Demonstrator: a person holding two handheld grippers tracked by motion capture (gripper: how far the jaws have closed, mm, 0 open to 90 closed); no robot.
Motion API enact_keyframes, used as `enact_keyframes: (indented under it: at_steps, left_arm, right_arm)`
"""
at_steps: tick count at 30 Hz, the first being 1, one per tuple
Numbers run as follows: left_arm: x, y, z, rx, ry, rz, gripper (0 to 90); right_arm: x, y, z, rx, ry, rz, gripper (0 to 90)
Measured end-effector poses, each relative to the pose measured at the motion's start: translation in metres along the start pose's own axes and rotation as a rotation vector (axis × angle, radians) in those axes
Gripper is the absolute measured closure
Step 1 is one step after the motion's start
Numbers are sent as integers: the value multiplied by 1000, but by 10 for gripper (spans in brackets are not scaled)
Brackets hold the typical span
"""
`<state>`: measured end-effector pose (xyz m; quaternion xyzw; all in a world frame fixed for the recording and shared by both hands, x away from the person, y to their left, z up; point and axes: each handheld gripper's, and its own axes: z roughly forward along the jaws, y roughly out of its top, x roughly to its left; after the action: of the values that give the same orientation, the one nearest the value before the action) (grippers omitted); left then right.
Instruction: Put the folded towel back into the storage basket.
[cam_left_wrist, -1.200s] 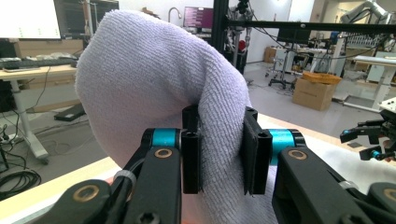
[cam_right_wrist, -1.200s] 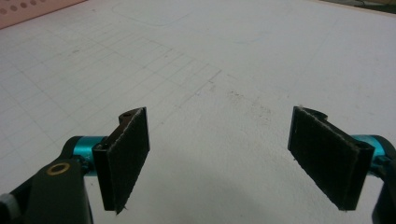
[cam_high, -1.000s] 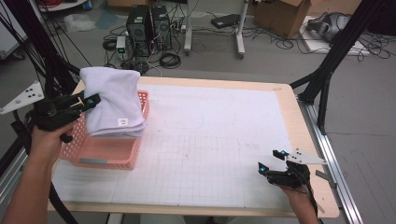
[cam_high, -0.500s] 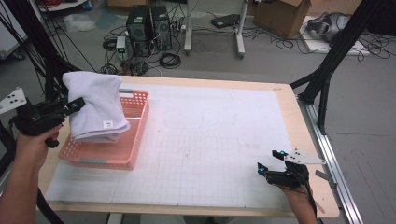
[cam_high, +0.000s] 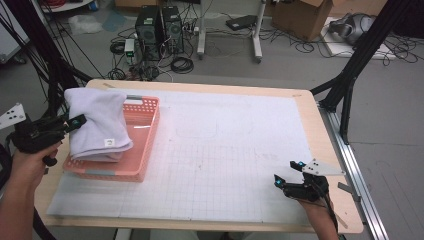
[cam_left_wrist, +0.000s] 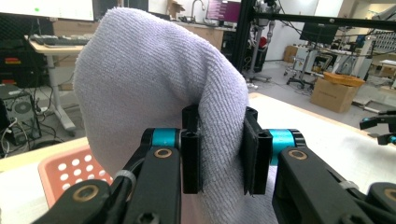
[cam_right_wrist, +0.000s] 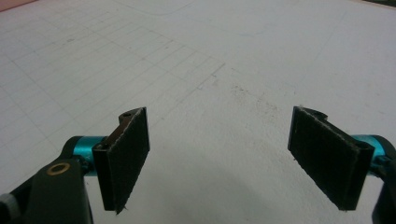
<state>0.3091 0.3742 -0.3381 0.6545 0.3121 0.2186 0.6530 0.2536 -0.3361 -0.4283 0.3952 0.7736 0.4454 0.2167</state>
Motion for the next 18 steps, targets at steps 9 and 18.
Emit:
enact_keyframes:
  at_steps: [9,18]
  left_arm:
    - [3,-8,-8,-6,-9,-13,729]
    - [0,-7,-5,15,-32,-11,729]
  right_arm:
    - [-1,0,4,7,7,-1,194]
    - [0,1,5,7,9,-7,194]
